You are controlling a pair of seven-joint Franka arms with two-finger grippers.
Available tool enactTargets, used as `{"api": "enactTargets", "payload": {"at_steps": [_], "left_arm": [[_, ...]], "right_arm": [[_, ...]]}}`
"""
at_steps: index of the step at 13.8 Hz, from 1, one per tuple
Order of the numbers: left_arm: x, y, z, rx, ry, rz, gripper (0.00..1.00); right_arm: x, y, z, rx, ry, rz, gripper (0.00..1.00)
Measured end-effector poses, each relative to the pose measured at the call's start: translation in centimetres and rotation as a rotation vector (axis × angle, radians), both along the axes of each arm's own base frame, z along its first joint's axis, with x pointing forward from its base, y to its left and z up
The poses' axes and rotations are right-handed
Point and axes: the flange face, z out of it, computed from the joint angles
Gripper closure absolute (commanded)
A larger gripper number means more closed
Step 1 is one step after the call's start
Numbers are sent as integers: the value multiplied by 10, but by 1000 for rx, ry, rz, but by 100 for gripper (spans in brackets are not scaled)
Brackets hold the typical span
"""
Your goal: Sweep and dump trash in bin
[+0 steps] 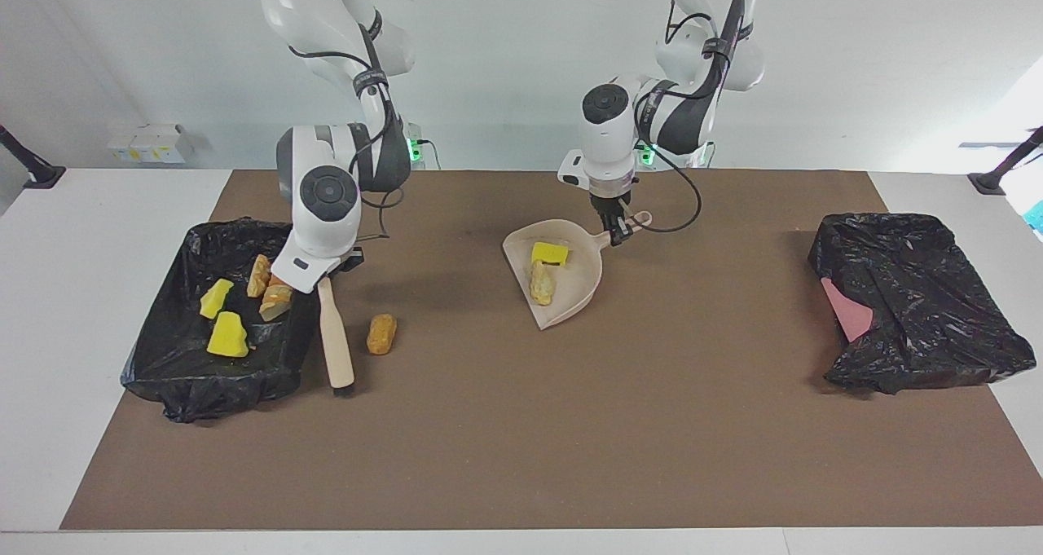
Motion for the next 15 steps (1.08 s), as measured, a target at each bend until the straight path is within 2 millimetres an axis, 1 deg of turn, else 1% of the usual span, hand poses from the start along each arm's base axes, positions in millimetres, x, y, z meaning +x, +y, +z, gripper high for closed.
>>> {"api": "enactTargets", "payload": {"at_steps": [3,5,6,7,9,11,13,15], "left_arm": [[0,0,-1,0,-4,-3,100],[-1,0,-4,-8,-11,-6,100],[-1,1,-6,-12,-14,-7,100],[-2,1,-8,-13,-15,-8,100],[-1,1,-8,-20,-21,-9,100],[-2,0,-10,-25,-25,-12,100],[-2,1,-14,-33,-34,-16,100],[-1,0,-15,-50,-50,-22,100]], "right_arm": [[-20,48,-28,61,21,2,100],[-35,83,-39,76,19,-9,100],[-43,108,-41,103,25,-15,100],[-52,132,-41,130,31,-28,100],[-70,169,-40,153,39,-44,100],[-95,207,-38,172,50,-59,100],[-122,237,-35,187,60,-84,100],[-147,266,-26,211,68,-107,100]]}}
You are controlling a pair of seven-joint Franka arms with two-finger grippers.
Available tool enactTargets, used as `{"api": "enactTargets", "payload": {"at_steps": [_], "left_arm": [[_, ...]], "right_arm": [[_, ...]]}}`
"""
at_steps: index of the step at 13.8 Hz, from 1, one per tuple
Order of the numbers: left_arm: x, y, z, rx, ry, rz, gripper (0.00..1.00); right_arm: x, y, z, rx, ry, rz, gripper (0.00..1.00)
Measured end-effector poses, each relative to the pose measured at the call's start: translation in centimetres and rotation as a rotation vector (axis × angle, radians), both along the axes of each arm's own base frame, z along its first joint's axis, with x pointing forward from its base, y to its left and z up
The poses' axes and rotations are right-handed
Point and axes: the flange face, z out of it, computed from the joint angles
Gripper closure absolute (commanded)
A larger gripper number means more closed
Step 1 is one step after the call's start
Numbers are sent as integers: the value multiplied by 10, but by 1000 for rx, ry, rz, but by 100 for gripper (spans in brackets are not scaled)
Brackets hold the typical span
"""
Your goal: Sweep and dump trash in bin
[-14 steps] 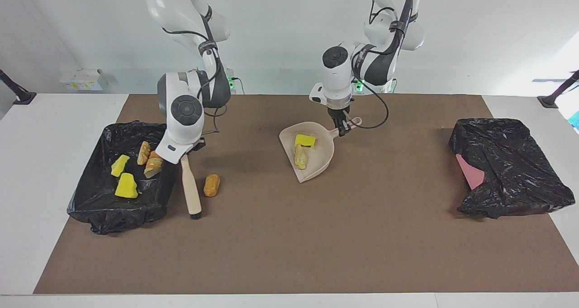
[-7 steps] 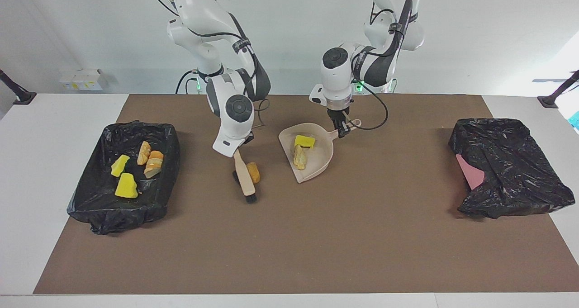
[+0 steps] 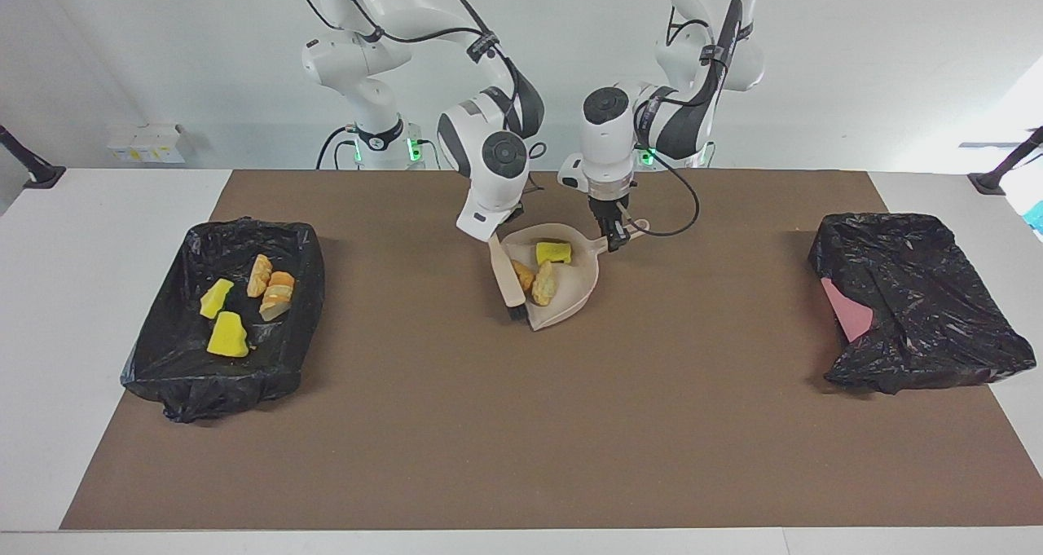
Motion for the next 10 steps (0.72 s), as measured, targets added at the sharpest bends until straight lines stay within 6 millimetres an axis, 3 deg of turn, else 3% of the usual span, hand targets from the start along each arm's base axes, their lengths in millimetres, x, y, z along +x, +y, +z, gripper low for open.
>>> {"api": "enactTargets", "payload": {"at_steps": [2,4,7,10], "left_arm": [[3,-1,-2,-18,-14,-26,100],[10,2,-5,-36,-29,-32,100],[17,7,-7,-52,-44,-23,100],[25,15,-6,-58,-51,-8,100]], "right_arm": [[-20,23,6,-15,-14,-19,100],[-23,30,10,-25,-26,-49,100],[-6,26,39,-15,-43,-83,100],[15,3,76,-5,-56,-134,100]]}}
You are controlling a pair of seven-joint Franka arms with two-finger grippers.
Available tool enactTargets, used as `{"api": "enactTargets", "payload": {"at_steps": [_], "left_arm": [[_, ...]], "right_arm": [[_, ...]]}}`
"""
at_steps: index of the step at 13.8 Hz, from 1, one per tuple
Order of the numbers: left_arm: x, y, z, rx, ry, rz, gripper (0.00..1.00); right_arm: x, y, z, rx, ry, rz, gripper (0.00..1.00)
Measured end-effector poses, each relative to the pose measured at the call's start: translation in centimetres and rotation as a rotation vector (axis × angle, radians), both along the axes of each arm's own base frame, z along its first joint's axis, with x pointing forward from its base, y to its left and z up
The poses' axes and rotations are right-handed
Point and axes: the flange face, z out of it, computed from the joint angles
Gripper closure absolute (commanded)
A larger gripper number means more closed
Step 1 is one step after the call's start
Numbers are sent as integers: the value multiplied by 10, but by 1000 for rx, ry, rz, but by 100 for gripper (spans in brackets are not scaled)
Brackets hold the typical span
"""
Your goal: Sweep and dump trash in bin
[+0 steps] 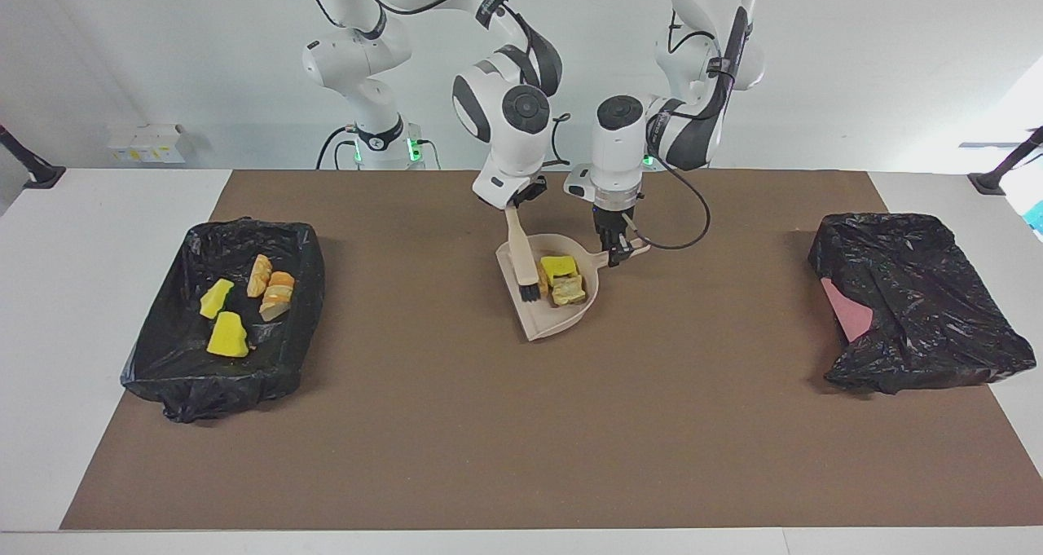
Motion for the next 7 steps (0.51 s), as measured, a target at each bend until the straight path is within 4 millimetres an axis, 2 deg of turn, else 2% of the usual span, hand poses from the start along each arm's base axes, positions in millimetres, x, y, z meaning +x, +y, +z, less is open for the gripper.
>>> {"api": "enactTargets", "payload": {"at_steps": [5,7], "left_arm": [[19,17,9,-12,-19,22,100],[31,29,16,-16,-29,8,100]], "right_arm": [[15,-54,43,-3,40,-24,100],[18,-62,48,1,43,-23,100]]}}
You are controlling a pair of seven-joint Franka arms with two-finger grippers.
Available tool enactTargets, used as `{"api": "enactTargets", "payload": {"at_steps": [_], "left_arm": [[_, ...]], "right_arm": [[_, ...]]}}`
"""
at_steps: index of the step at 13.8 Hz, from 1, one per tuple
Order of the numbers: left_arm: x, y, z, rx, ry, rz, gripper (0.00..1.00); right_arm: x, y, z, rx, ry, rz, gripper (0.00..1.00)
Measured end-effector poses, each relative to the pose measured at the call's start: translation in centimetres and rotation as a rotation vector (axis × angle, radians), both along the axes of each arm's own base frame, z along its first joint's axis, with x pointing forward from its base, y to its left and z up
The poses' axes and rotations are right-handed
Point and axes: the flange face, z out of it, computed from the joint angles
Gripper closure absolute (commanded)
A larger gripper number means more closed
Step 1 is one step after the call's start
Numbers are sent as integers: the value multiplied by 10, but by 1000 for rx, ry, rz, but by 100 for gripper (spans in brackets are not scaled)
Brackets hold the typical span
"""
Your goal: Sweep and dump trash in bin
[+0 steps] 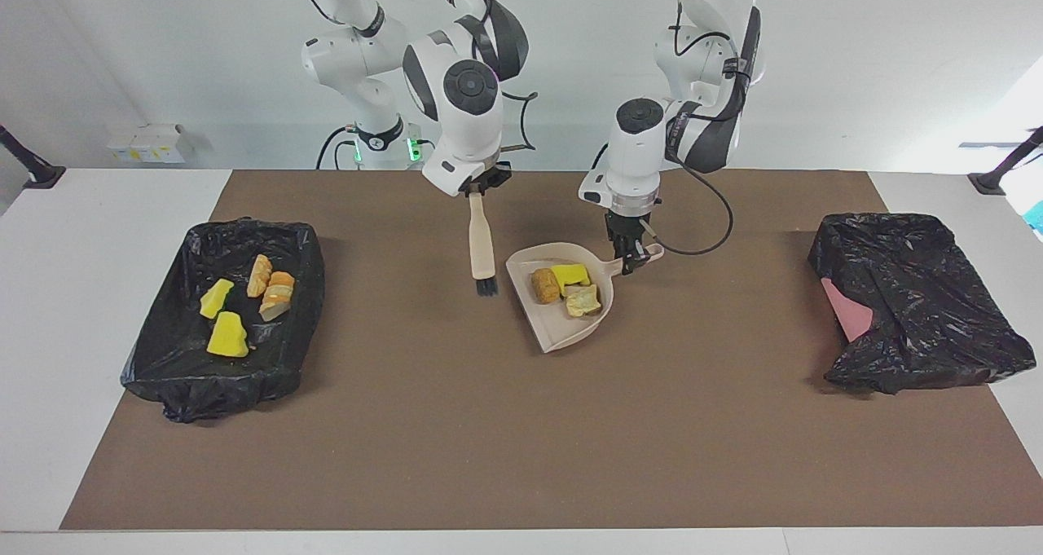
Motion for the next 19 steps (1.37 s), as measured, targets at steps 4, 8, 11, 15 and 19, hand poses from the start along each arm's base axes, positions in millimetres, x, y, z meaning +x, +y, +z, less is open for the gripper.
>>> {"api": "enactTargets", "payload": {"at_steps": [4,8,11,15,19], "left_arm": [[36,55,15,-10,-1,-27,100],[72,116,53,-36,29,-64,100],[95,172,88,-49,54,-102,100],[114,250,131,-70,45,-134,100],[123,331,146,-59,50,-183,100]], "right_arm": [[-4,3,-4,-2,8,16,100],[-27,23,-34,2,32,37,100],[-55,55,-49,6,47,6,100],[-134,130,-65,-65,37,-29,100],[-195,162,-97,-67,36,-23,100]]}}
